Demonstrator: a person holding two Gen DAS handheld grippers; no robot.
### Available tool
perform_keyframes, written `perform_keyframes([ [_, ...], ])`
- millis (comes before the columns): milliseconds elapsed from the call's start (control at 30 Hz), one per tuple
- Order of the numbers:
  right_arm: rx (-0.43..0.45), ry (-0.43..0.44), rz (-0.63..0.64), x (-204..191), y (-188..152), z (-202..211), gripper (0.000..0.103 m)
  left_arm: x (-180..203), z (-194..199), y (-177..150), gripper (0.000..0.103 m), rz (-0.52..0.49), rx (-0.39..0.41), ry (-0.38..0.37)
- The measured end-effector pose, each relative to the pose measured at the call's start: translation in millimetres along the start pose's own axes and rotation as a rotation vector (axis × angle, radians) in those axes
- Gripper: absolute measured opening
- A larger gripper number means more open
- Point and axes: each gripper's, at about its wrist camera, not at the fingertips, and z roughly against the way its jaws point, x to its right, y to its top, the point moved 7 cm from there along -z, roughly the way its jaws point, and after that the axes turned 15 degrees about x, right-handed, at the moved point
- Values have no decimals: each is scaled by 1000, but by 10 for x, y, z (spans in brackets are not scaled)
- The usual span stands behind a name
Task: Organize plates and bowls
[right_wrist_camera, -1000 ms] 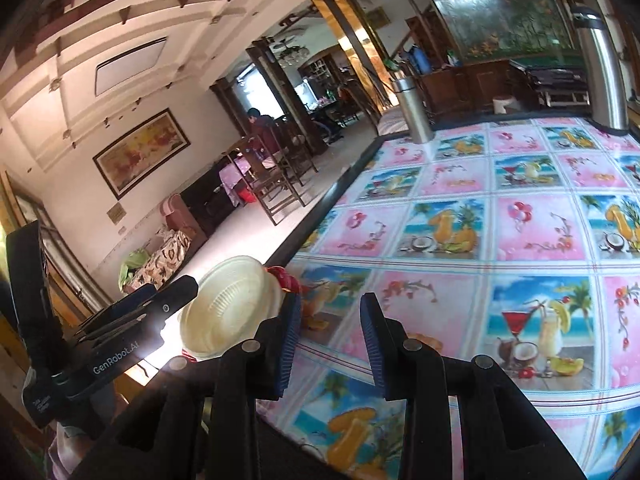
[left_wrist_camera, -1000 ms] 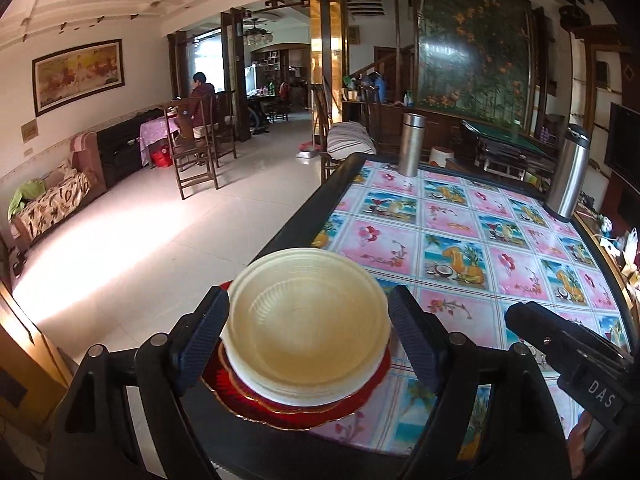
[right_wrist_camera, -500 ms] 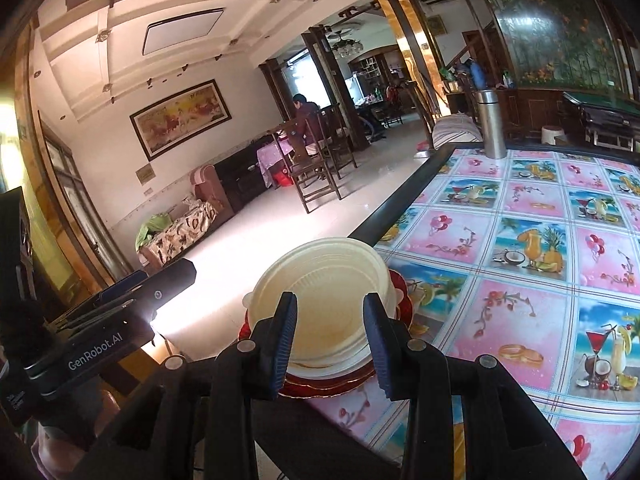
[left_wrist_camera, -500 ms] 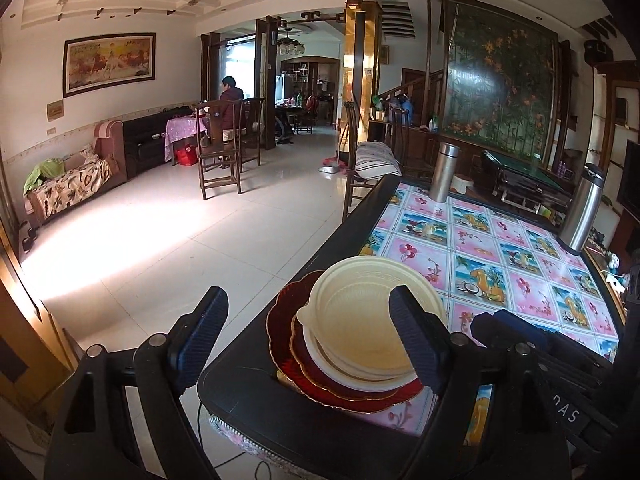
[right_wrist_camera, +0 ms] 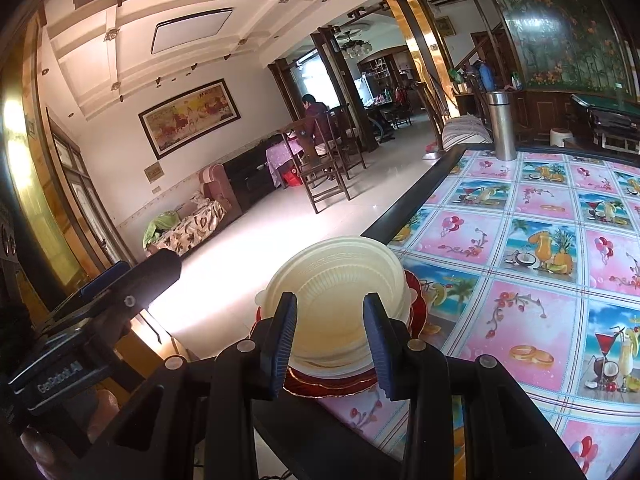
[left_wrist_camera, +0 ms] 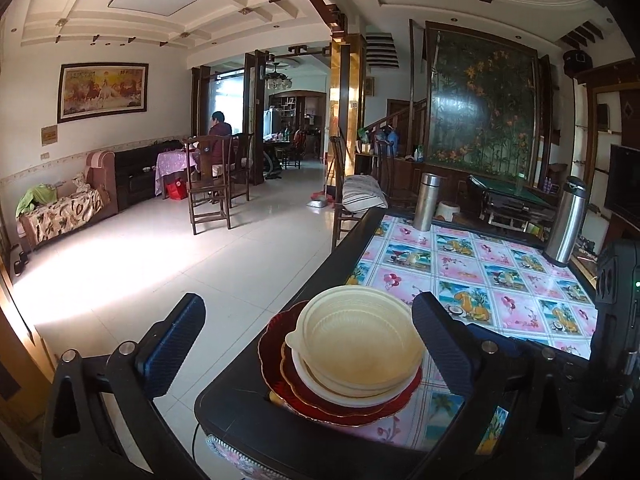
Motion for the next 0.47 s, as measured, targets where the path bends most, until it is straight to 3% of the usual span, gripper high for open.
perform_keyframes([
  [467,-15,9,-14,-17,57,-169,38,-89,-104,-98,103,-12,-43,66],
])
